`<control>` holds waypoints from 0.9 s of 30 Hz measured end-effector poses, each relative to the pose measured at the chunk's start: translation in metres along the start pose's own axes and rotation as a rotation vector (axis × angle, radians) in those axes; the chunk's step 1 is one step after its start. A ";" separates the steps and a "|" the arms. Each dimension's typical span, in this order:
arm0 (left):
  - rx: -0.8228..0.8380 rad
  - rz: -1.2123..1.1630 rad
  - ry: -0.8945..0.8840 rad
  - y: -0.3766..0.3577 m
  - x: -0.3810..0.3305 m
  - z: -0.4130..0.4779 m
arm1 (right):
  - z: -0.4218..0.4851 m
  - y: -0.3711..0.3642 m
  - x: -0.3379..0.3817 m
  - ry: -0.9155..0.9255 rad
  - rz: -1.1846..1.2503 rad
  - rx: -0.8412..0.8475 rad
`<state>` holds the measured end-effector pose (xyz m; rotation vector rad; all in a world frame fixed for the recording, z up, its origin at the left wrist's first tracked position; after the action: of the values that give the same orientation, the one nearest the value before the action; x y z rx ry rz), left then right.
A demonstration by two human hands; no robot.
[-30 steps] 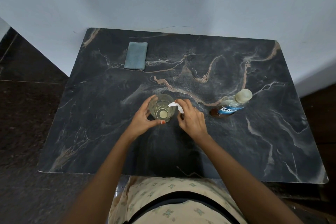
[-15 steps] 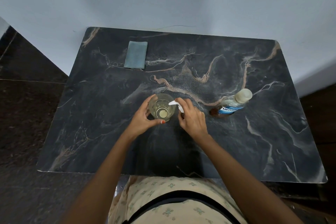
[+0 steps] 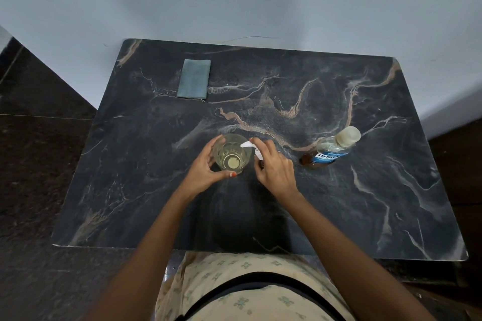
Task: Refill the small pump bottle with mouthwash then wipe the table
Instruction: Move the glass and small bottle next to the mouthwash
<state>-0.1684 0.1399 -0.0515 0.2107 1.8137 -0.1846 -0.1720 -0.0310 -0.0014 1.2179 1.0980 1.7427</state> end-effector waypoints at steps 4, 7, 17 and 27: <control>-0.009 -0.002 -0.002 0.000 0.001 0.000 | 0.000 -0.001 -0.001 -0.002 0.012 -0.004; -0.010 -0.010 -0.013 0.000 0.002 0.001 | -0.001 -0.002 -0.001 -0.008 0.012 -0.017; -0.012 -0.019 -0.018 -0.001 0.001 0.001 | 0.000 -0.001 -0.002 -0.010 0.034 -0.019; -0.007 -0.003 -0.009 -0.001 0.000 0.001 | -0.001 -0.003 -0.003 -0.006 0.023 -0.010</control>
<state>-0.1678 0.1391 -0.0519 0.2012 1.8058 -0.1810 -0.1723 -0.0326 -0.0052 1.2334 1.0749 1.7591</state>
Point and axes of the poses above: each hand's wrist, its own z-axis towards the middle knuckle, its own y-axis out of the back of the hand, x = y × z, the point moved 4 cm from there along z, towards the middle knuckle, and after that the axes turned 5 degrees about -z, right-handed, at the moved point
